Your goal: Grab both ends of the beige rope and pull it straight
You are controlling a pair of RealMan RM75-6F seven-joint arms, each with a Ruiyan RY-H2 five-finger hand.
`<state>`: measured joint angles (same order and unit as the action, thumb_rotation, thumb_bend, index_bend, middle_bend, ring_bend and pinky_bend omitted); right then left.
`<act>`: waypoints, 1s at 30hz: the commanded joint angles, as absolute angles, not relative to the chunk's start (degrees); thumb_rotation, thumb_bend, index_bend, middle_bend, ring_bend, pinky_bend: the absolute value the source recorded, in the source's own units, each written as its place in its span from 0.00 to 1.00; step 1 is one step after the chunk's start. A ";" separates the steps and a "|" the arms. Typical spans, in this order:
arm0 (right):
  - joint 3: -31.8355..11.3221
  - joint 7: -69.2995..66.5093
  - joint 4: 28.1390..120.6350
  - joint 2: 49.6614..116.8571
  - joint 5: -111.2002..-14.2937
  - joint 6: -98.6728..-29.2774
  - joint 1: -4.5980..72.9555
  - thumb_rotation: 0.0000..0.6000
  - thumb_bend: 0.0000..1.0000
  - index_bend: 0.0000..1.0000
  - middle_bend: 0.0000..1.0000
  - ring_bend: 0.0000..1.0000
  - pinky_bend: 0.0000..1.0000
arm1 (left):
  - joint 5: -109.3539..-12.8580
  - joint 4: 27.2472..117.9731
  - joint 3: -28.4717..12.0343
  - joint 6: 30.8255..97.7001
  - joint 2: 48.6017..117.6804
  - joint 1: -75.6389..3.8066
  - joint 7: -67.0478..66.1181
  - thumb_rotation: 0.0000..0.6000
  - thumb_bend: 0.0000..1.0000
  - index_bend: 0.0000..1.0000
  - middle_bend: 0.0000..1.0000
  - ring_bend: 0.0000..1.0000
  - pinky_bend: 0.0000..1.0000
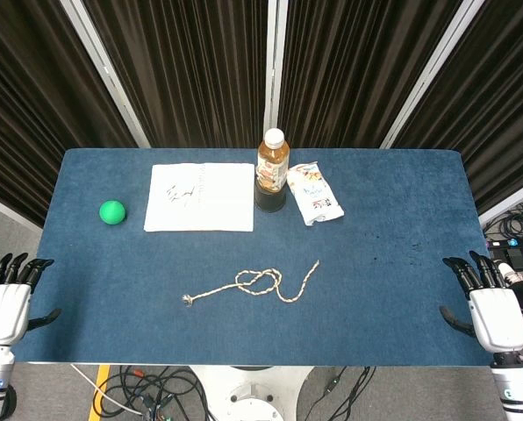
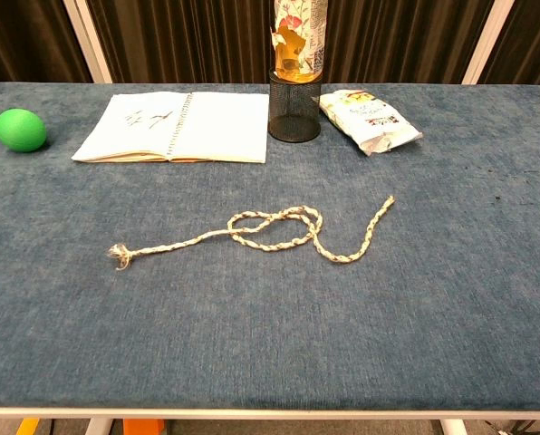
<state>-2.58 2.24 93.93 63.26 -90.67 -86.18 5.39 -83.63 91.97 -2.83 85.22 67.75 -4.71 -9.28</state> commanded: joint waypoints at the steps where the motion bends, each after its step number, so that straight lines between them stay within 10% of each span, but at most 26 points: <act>1: -2.55 2.27 93.94 63.27 -90.63 -86.29 5.29 1.00 0.16 0.16 0.18 0.03 0.09 | -83.54 91.95 -2.92 85.05 67.67 -4.88 -9.24 1.00 0.06 0.22 0.22 0.09 0.06; 14: -2.05 1.57 94.50 62.83 -92.46 -84.99 6.38 1.00 0.16 0.16 0.19 0.03 0.09 | -83.70 91.67 -3.20 85.19 67.88 -5.17 -9.06 1.00 0.06 0.22 0.22 0.09 0.06; 30: -5.94 4.27 93.44 67.94 -98.23 -58.97 29.09 1.00 0.19 0.32 0.21 0.03 0.09 | -83.05 92.41 -3.54 84.82 67.31 -5.51 -9.30 1.00 0.06 0.22 0.22 0.09 0.06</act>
